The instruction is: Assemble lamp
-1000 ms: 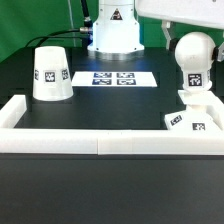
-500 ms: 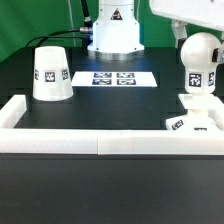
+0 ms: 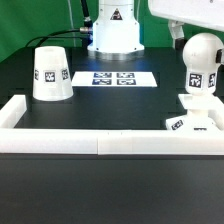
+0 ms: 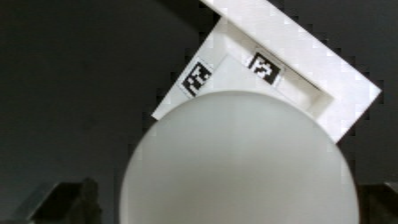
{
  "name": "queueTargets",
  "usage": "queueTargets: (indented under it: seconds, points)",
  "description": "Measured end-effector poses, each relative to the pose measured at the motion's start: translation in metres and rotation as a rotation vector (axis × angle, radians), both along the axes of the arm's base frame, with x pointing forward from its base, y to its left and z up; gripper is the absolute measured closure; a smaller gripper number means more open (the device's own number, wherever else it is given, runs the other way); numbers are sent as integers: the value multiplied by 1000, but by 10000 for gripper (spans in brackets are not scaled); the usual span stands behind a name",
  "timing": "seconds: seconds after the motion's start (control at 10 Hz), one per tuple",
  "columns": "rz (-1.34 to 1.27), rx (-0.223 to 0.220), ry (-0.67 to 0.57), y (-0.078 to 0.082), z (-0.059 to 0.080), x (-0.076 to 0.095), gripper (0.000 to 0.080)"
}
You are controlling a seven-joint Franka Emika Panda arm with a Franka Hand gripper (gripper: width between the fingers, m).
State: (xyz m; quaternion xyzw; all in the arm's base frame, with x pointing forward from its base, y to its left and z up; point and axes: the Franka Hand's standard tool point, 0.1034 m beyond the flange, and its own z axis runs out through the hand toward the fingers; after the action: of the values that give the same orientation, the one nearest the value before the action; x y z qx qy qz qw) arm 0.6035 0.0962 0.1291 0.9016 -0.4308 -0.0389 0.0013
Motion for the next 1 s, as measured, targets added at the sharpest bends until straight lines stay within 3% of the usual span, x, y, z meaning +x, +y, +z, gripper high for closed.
queueTargets:
  seconds: [1.0]
  points:
    - [915,63,-33,6,0,0,101]
